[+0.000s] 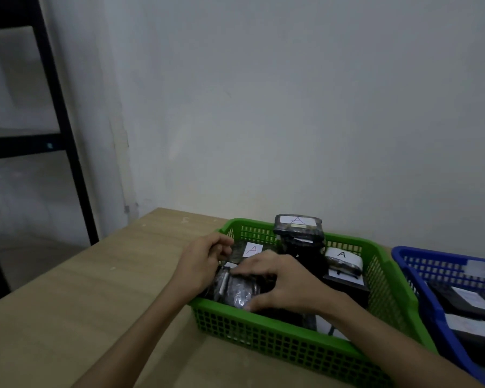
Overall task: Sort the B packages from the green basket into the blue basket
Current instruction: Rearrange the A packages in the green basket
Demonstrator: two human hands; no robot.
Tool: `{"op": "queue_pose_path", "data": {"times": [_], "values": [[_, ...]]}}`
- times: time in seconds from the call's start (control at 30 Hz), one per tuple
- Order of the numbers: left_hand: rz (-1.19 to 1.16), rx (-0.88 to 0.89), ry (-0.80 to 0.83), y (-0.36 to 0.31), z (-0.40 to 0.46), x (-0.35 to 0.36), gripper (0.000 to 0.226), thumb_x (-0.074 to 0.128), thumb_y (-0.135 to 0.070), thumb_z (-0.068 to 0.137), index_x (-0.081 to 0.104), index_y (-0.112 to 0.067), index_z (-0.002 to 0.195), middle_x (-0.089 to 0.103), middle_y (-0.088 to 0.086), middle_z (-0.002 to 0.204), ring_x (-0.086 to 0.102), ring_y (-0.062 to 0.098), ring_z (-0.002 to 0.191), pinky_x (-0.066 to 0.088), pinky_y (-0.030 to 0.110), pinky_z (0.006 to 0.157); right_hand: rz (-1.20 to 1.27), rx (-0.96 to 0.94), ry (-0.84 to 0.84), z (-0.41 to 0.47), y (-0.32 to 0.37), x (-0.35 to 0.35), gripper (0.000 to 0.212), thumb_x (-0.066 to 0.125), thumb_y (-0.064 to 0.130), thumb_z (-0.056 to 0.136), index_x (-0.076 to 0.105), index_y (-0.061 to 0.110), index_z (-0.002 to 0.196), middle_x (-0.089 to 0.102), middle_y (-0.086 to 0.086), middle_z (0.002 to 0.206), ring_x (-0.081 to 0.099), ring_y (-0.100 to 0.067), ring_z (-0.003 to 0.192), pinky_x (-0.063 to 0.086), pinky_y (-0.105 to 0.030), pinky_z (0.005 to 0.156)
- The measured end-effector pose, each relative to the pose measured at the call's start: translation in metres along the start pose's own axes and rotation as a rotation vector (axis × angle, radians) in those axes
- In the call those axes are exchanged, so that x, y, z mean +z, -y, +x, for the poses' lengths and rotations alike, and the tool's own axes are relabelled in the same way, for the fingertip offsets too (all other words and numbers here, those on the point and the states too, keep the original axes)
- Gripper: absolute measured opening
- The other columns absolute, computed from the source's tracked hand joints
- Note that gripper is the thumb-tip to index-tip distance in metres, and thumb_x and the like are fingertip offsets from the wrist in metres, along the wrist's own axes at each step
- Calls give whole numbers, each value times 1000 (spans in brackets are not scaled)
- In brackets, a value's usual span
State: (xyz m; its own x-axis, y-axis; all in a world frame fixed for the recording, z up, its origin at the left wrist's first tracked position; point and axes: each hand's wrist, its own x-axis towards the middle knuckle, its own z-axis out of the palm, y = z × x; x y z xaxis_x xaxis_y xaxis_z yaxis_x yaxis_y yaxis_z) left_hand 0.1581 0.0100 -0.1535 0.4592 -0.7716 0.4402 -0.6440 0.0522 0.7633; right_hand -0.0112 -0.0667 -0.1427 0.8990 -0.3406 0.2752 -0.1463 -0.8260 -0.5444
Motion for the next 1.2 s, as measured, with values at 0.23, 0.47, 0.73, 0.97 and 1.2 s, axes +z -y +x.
{"op": "queue_pose_path", "data": {"times": [0.23,0.47,0.73,0.97,1.2], "values": [[114,-27,7,-3,-2,-1,28,41,4,91,66,-6,97,67,6,81,65,26,83,53,35,82,-97,-28,98,1,-2,-1,54,73,31,72,60,25,124,46,9,132,44,-5,118,37,-23,101],[238,-16,37,-8,-4,0,32,39,6,88,66,-6,101,70,12,94,64,23,91,49,31,84,-236,-76,64,0,-4,3,62,62,48,72,62,5,117,43,3,116,47,-11,101,47,-31,89],[281,1,7,-11,-4,0,34,40,7,87,67,-6,102,71,12,97,65,21,91,47,25,80,195,132,-175,-1,-8,-6,34,79,32,62,75,17,93,68,-3,98,63,-23,91,52,-37,82],[303,41,12,-7,-4,0,30,44,3,88,68,-11,101,72,7,96,65,18,89,44,22,73,1129,478,-379,-1,-32,-35,12,54,4,89,64,1,82,67,-18,81,67,-30,67,59,-40,55],[581,273,-123,-19,-23,0,15,66,-33,80,65,-18,80,64,1,76,61,24,67,49,35,58,953,495,-552,2,-42,-34,15,53,0,89,64,5,79,65,-14,83,63,-25,72,56,-36,58]]}}
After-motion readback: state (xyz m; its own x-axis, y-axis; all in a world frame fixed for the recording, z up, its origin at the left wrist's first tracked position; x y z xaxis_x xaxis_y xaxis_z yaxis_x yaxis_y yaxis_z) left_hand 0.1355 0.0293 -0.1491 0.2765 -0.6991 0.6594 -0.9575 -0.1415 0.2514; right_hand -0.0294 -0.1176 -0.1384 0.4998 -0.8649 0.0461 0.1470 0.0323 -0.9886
